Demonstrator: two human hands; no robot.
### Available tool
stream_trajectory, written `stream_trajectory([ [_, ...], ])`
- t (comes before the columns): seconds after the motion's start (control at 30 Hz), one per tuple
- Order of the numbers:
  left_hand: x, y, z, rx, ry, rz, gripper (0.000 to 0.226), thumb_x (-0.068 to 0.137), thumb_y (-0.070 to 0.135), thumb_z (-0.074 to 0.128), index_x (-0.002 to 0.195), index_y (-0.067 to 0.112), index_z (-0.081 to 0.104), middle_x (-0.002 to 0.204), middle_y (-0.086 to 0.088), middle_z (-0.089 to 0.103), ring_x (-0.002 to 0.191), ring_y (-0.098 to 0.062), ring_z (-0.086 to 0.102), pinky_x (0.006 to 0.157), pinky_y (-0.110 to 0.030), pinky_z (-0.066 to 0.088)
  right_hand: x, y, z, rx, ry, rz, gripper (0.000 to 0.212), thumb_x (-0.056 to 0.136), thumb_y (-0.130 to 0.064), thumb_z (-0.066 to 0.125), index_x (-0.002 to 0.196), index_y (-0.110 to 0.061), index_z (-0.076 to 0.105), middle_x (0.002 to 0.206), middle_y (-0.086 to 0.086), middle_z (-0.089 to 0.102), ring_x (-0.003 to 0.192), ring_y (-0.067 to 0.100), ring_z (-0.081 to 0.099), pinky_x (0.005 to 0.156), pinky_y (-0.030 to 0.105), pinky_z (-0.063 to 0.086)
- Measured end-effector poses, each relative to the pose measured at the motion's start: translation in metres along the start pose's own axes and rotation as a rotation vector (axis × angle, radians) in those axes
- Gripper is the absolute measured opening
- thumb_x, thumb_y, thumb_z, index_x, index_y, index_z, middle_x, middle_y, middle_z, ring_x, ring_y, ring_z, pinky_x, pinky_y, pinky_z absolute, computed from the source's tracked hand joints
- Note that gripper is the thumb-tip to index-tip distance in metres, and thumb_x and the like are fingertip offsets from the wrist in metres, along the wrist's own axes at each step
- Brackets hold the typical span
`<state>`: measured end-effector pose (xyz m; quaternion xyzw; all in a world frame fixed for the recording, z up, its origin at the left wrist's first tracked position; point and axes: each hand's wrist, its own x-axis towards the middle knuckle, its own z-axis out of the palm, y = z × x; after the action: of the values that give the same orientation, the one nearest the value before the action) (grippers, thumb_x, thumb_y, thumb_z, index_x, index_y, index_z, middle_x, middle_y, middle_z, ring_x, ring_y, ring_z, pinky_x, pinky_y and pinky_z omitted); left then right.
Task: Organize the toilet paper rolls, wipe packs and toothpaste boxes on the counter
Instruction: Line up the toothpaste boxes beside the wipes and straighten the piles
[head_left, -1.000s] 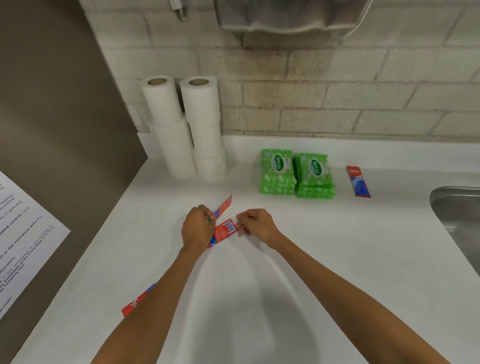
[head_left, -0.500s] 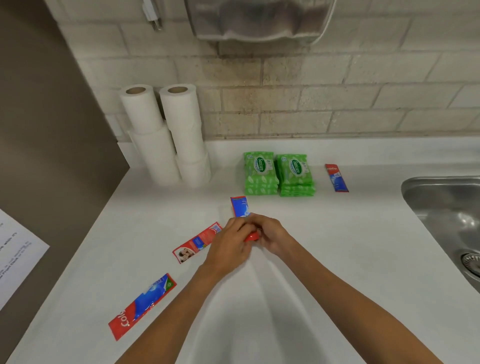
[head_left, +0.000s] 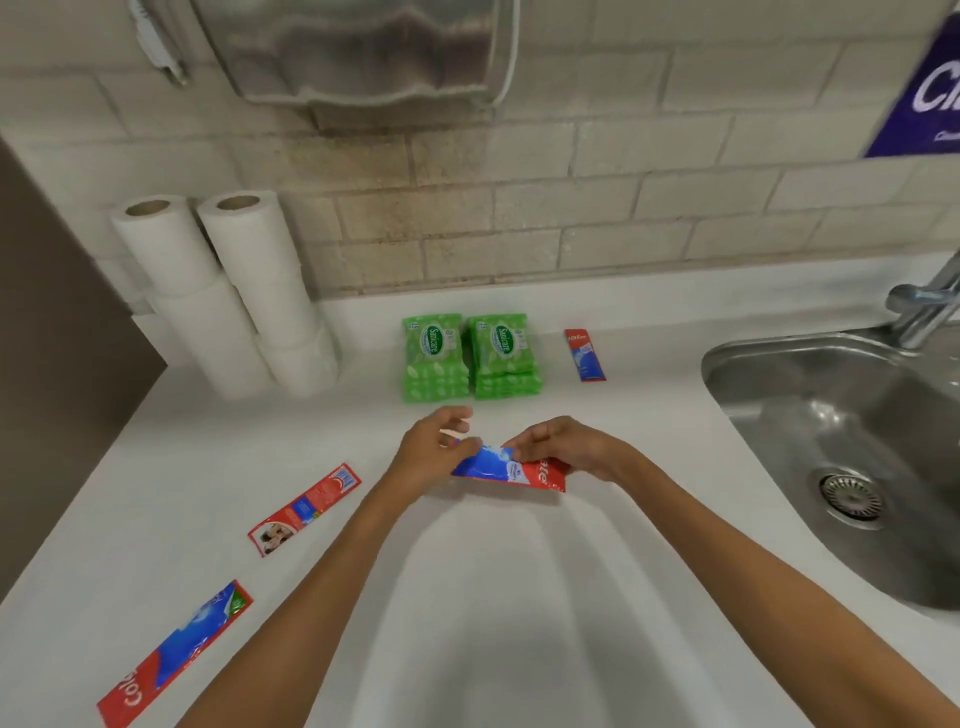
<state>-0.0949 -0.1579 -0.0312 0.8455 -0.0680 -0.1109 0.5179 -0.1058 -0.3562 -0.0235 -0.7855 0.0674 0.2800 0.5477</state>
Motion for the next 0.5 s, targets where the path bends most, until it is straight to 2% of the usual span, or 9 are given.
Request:
stream_trajectory([
  [0.1,0.002,0.015,0.021,0.043,-0.279,-0.099,0.027,0.085,0.005,0.062,0.111,-0.001,0.063,0.075,-0.004,0.06,0.066,-0.007,0.052,0.051,-0.009,0.04,-0.009,0.003,-0.032,-0.059,-0.017,-0.029,0.019,0.082,-0.019,0.07,0.101,-0.017,0.07,0.084,-0.005,0.068,0.074,0.007,0.06,0.064,0.018,0.045],
  [0.2,0.002,0.029,0.05,0.043,-0.351,-0.177,0.016,0.085,0.007,0.063,0.1,0.005,0.065,0.07,0.003,0.059,0.06,-0.004,0.046,0.044,-0.007,0.033,-0.014,0.012,-0.064,0.032,0.072,-0.027,0.025,0.079,-0.021,0.072,0.103,-0.019,0.067,0.087,0.0,0.067,0.078,0.008,0.063,0.062,0.019,0.052],
  [0.27,0.004,0.037,0.07,-0.052,-0.324,-0.231,0.006,0.085,0.01,0.063,0.087,0.016,0.063,0.069,0.004,0.058,0.059,-0.003,0.045,0.048,-0.011,0.033,-0.016,0.022,-0.081,0.203,0.153,-0.029,0.029,0.08,-0.023,0.072,0.107,-0.017,0.064,0.087,0.001,0.067,0.077,0.01,0.065,0.062,0.021,0.054],
  [0.37,0.013,0.052,0.103,-0.23,-0.23,-0.3,0.013,0.086,0.01,0.062,0.079,0.021,0.059,0.071,0.002,0.06,0.058,-0.005,0.05,0.053,-0.016,0.037,-0.021,0.04,-0.104,0.442,0.171,-0.05,0.022,0.084,-0.025,0.067,0.102,-0.013,0.063,0.085,0.001,0.068,0.067,0.009,0.067,0.057,0.018,0.055],
  [0.5,0.028,0.075,0.14,-0.407,-0.075,-0.361,0.013,0.086,0.006,0.06,0.08,0.017,0.058,0.071,-0.001,0.062,0.058,-0.007,0.054,0.052,-0.017,0.041,-0.024,0.057,-0.116,0.466,0.155,-0.05,0.019,0.084,-0.016,0.066,0.102,-0.008,0.064,0.087,0.006,0.07,0.067,0.01,0.069,0.061,0.019,0.056],
])
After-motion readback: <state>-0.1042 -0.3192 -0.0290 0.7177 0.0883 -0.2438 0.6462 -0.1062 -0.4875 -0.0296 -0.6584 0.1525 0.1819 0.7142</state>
